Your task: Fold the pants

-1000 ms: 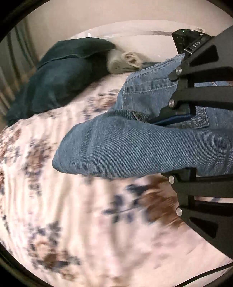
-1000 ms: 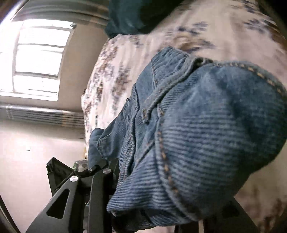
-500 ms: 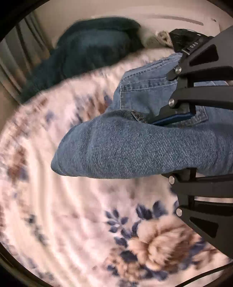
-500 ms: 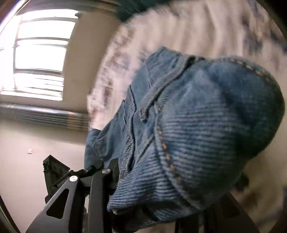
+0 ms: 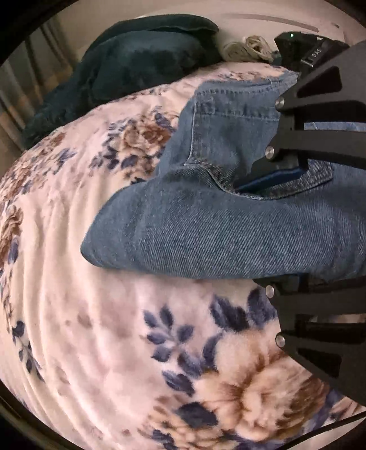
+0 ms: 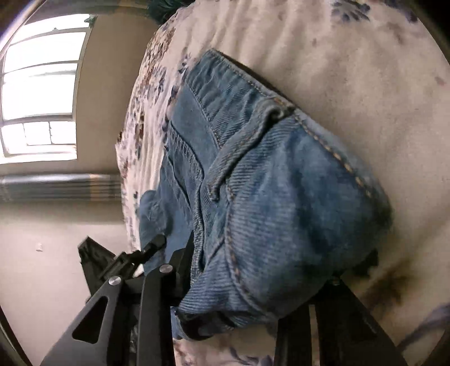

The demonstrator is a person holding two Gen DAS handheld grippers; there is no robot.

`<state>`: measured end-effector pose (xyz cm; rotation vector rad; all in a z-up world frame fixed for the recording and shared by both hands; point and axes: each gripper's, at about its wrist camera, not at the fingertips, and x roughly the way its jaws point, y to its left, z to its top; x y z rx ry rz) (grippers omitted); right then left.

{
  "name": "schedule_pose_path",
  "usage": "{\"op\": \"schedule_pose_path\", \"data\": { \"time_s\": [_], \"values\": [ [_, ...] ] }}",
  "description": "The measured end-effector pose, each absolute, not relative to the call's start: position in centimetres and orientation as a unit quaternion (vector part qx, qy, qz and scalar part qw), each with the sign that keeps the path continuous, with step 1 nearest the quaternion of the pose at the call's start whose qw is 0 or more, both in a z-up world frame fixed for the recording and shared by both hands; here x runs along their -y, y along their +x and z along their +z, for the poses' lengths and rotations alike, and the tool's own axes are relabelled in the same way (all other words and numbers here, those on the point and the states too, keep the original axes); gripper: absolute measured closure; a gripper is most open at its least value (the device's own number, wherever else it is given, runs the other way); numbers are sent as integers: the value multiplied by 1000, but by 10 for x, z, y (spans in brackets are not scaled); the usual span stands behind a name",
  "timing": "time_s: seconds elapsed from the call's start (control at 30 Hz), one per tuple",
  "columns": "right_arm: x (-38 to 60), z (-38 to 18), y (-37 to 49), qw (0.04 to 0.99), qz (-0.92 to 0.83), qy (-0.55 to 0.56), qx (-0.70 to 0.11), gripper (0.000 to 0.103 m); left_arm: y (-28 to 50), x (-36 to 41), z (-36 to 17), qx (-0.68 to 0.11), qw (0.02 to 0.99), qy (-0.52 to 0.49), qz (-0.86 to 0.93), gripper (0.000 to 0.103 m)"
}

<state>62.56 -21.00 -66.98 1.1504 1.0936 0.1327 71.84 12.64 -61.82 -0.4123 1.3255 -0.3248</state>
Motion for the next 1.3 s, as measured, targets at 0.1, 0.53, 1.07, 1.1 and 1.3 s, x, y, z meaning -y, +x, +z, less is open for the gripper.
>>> {"op": "schedule_pose_path", "data": {
  "time_s": [0.1, 0.53, 1.07, 1.1, 1.3],
  "values": [
    [212, -681, 621, 679, 50, 535, -500, 67, 721, -125, -618, -614, 751, -197, -145, 58],
    [172, -575, 643, 779, -90, 127, -608, 14, 648, -85, -558, -605, 796, -8, 2, 1],
    [155, -466, 559, 827, -58, 40, -557, 10, 571, -56, -472, -572, 820, 0, 23, 1],
    [156, -458, 552, 829, -56, 39, -555, 11, 565, -55, -464, -568, 822, 0, 24, 1],
    [166, -385, 493, 848, -45, 31, -528, 11, 508, -44, -390, -538, 842, -7, 36, 1]
  ]
}}
